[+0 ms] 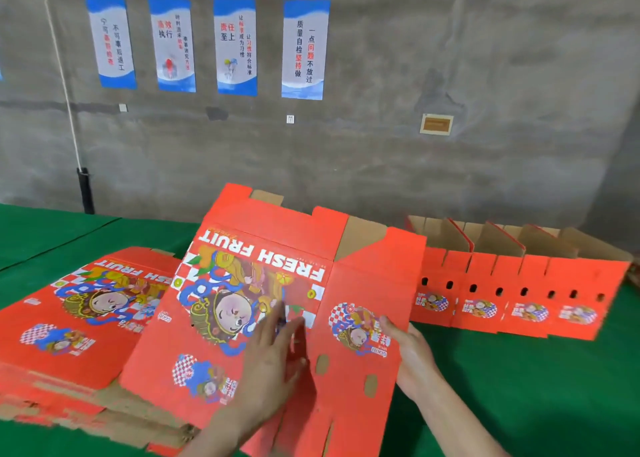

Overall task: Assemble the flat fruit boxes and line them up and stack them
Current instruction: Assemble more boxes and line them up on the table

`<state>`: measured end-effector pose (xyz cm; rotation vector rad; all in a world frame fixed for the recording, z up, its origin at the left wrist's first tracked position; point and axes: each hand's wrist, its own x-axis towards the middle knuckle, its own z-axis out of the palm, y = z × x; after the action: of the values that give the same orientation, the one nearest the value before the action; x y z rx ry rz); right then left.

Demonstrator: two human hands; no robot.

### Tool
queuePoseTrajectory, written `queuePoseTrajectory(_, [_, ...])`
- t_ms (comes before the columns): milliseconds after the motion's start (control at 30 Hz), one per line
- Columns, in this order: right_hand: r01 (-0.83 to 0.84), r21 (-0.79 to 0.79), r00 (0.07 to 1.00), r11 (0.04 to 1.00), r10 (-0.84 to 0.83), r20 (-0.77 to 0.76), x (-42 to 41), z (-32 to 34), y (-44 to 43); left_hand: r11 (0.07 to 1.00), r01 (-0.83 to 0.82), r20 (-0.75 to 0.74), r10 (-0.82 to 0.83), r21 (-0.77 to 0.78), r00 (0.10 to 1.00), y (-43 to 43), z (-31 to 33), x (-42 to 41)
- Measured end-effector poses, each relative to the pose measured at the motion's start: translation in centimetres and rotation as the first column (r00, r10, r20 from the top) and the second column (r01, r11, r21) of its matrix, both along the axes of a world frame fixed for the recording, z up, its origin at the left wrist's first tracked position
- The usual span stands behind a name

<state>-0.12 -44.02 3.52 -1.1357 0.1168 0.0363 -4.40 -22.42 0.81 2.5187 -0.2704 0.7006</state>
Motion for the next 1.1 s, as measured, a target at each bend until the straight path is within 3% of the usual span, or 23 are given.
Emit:
queuePoseTrajectory(67, [0.066, -0.023, 0.997, 0.998, -0.065, 0.038, -0.5, 0.9, -2.7, 0.991, -0.122, 0.092, 0.127, -0.058, 0.988, 1.1, 1.5, 1.7])
queuePoseTrajectory(167, [0.146, -0.06, 0.988, 0.988, -0.141, 0.068, -1.6, 1.6, -7.0, 0.94, -0.296, 0.027, 0.305, -0.169, 0.952, 3.1, 3.9, 4.1])
queuePoseTrajectory(233, [0.181, -0.081, 0.982, 0.98, -0.176, 0.066, -2.2, 1.5, -9.8, 0.906, -0.309, 0.015, 0.327, -0.288, 0.945, 4.3, 5.2, 5.4])
queuePoseTrajectory(300, [0.187, -0.092, 0.982, 0.978, -0.181, 0.061, -2.5, 1.2, -12.4, 0.836, -0.172, 0.002, 0.202, -0.521, 0.979, 4.9, 6.7, 6.1])
queuePoseTrajectory(400, [0.146, -0.121, 0.987, 0.982, -0.137, 0.078, -2.9, 1.0, -14.9, 0.556, 0.033, -0.058, -0.145, -0.831, 0.988, 5.0, 8.1, 6.4])
queuePoseTrajectory(533, [0.188, -0.236, 0.968, 0.953, -0.139, 0.208, -3.4, 1.0, -15.9, 0.407, 0.088, -0.048, -0.311, -0.909, 0.949, 4.3, 7.7, 6.5])
queuePoseTrajectory(600, [0.408, -0.449, 0.902, 0.794, -0.277, 0.33, -3.3, 1.2, -15.5, 0.356, 0.122, -0.003, -0.332, -0.927, 0.943, 3.4, 7.2, 6.0])
queuePoseTrajectory(667, [0.679, -0.587, 0.734, 0.441, -0.383, 0.561, -3.3, 1.8, -14.6, 0.353, 0.158, 0.039, -0.323, -0.922, 0.946, 2.6, 6.7, 5.4])
queuePoseTrajectory(700, [0.773, -0.555, 0.635, 0.308, -0.348, 0.69, -3.4, 2.3, -13.9, 0.351, 0.174, 0.059, -0.313, -0.92, 0.948, 2.3, 6.5, 5.1])
queuePoseTrajectory(767, [0.83, -0.499, 0.545, 0.25, -0.173, 0.82, -3.9, 3.5, -12.3, 0.345, 0.192, 0.093, -0.282, -0.919, 0.955, 1.9, 6.2, 4.4])
queuePoseTrajectory(833, [0.744, -0.578, 0.628, 0.335, -0.055, 0.777, -4.2, 4.9, -10.3, 0.341, 0.216, 0.119, -0.285, -0.915, 0.951, 1.7, 6.0, 3.4])
queuePoseTrajectory(967, [0.479, -0.682, 0.83, 0.552, -0.031, 0.557, -4.2, 6.8, -7.9, 0.32, 0.246, 0.132, -0.339, -0.915, 0.931, 1.4, 5.0, 1.6])
queuePoseTrajectory(1033, [0.363, -0.776, 0.9, 0.515, 0.021, 0.435, -4.1, 7.3, -8.1, 0.316, 0.213, 0.116, -0.3, -0.924, 0.947, 1.5, 4.1, 1.1])
queuePoseTrajectory(1100, [0.185, -0.892, 0.96, 0.412, 0.119, 0.254, -4.0, 7.5, -8.3, 0.339, 0.162, 0.087, -0.225, -0.927, 0.97, 1.5, 3.1, 0.6])
